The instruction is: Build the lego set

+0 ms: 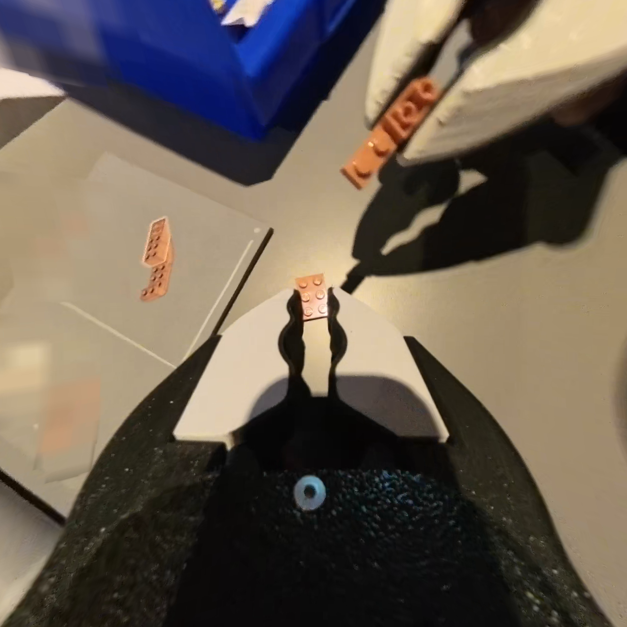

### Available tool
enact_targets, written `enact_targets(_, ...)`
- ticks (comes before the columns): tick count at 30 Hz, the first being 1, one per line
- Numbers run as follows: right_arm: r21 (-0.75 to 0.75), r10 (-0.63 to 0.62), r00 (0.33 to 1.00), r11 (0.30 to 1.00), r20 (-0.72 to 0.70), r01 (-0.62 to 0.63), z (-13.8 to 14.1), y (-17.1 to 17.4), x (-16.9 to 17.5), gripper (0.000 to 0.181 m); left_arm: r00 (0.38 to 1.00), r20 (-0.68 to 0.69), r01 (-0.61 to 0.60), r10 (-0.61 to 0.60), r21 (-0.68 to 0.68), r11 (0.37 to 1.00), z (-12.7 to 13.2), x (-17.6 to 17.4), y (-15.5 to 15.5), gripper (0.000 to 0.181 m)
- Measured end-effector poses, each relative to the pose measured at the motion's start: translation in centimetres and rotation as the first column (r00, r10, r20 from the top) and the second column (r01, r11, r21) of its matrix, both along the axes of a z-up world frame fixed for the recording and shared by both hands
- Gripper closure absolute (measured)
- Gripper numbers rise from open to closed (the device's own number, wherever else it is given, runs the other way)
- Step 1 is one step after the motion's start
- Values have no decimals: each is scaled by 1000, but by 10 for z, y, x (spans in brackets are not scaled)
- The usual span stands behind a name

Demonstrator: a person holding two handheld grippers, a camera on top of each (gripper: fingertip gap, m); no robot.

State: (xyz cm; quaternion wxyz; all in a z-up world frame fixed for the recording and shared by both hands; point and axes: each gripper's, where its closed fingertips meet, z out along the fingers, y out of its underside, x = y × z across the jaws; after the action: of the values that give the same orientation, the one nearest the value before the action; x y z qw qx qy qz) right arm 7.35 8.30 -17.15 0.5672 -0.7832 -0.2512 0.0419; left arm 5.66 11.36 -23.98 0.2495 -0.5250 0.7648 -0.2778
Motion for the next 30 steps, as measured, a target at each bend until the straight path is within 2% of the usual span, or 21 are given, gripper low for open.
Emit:
enact_targets(2, -43, 19, 999, 999, -26, -20, -6, -2, 2, 173, 990, 0, 143, -143, 6, 990, 0, -3, -1, 166)
enact_targets(5, -93, 42, 998, 995, -35, -46, -15, -4, 2, 173, 932, 31, 361, -362, 42, 932, 2, -5, -7, 166)
enact_targets(10, -156, 51, 998, 986, -38, -56, -27, -4, 2, 173, 855, 90, 510, -511, 34, 859, 11, 0, -17, 167)
enact_targets(13, -160, 38, 998, 986, -59, -47, -27, -3, 6, 174, 846, 124, 526, -518, -37, 850, 14, 2, -21, 167)
enact_targets(20, -220, 15, 992, 975, -124, -43, -30, -5, 11, 173, 843, 171, 524, -510, -51, 850, 21, 9, -23, 167)
enact_targets(26, -334, -45, 944, 940, -326, -71, -30, -9, 15, 173, 837, 204, 529, -508, -69, 846, 27, 8, -24, 167)
enact_targets(30, -343, -23, 911, 930, -411, -131, -26, -10, 9, 173, 835, 207, 534, -510, -80, 842, 28, 6, -25, 167)
